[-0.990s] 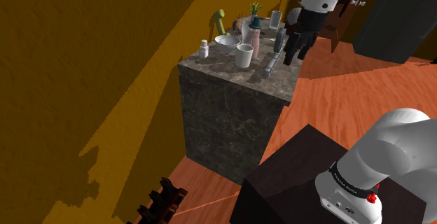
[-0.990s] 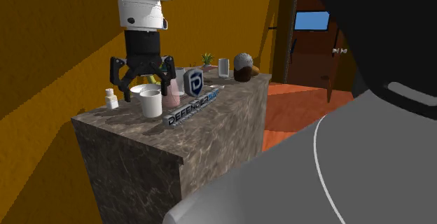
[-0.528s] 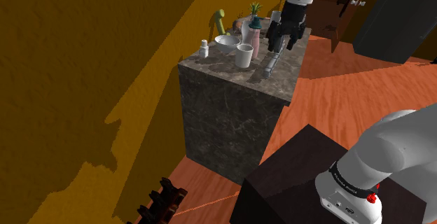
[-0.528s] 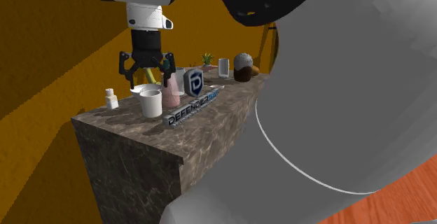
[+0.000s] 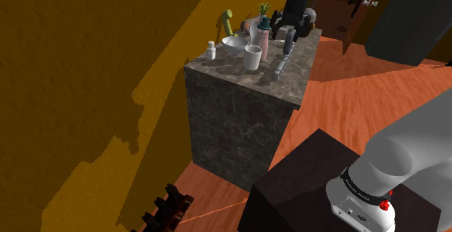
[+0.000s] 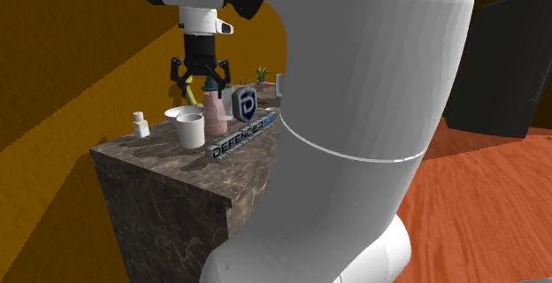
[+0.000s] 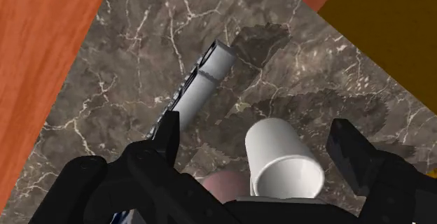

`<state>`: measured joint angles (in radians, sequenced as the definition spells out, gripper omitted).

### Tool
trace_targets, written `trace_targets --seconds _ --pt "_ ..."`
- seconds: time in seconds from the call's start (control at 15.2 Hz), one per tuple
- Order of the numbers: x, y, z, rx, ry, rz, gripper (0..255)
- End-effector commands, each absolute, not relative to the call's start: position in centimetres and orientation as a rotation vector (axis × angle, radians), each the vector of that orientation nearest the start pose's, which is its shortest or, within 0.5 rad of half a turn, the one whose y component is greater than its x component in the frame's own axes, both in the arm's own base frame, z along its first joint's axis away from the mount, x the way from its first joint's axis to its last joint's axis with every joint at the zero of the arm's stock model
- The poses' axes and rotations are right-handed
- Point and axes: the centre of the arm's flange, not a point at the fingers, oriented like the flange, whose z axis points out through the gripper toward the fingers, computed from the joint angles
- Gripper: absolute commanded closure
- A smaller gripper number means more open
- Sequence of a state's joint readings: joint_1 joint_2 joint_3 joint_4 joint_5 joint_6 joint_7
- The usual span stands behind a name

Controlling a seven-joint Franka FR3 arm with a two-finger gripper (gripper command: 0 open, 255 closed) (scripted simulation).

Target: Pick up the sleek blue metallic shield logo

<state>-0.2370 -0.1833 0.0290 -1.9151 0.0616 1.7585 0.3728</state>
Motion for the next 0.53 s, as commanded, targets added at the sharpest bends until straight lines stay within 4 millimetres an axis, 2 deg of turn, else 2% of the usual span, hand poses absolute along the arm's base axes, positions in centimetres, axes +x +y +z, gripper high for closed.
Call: trace_targets --seconds 0.0,0.46 --pt "51.2 -12.0 57.3 -2.911 1.026 -0.038 0" --pt "55.1 -20.1 57.6 -2.739 1.434 -0.05 0"
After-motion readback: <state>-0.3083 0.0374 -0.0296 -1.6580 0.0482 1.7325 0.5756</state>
